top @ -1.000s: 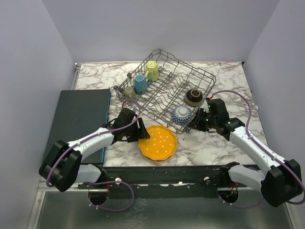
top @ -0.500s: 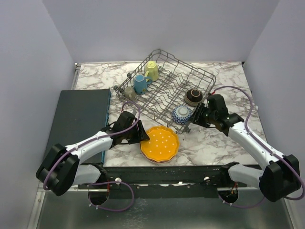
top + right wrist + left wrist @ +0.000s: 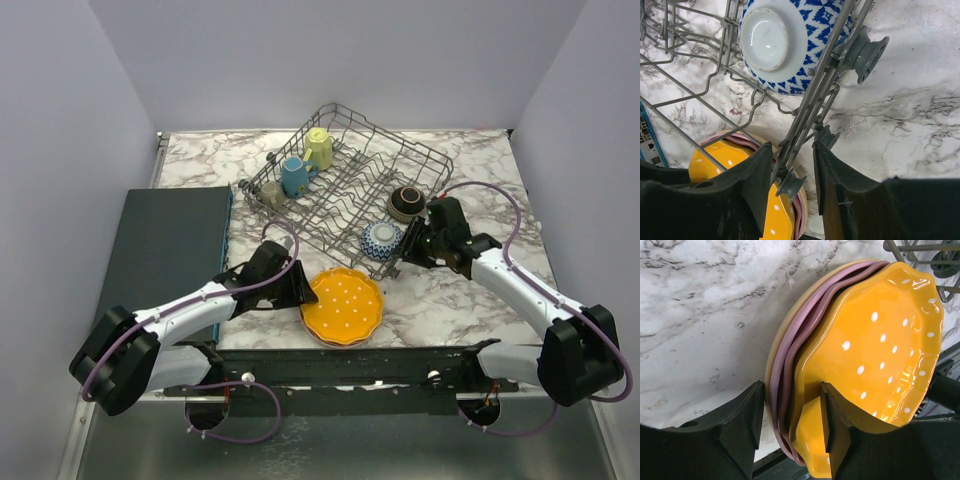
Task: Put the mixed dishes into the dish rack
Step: Move the plate to the corner of the board, then move the dish rack to the center of the board.
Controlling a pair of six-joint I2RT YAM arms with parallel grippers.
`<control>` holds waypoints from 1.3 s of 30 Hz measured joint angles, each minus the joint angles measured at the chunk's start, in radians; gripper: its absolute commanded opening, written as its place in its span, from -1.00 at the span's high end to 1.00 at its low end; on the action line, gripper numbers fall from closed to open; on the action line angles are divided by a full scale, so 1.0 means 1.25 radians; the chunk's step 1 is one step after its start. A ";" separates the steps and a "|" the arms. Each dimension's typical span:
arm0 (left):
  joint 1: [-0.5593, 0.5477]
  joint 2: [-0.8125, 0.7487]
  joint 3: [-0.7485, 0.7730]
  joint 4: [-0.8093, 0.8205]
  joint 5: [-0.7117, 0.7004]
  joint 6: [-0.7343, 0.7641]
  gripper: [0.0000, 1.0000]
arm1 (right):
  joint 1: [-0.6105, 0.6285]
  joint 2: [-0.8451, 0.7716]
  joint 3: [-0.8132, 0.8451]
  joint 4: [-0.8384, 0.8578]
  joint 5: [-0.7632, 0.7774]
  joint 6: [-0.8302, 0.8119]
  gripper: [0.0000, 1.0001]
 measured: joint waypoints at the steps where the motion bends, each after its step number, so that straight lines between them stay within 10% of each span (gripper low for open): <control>1: -0.005 0.000 0.000 0.000 0.000 -0.001 0.19 | 0.000 0.002 0.000 0.002 0.000 0.000 0.16; 13: -0.067 -0.034 -0.020 -0.002 -0.019 -0.022 0.32 | 0.000 0.028 0.000 0.024 -0.012 0.004 0.99; 39: -0.141 -0.243 -0.120 -0.063 -0.015 -0.111 0.57 | 0.032 0.033 0.001 0.027 -0.023 0.035 0.99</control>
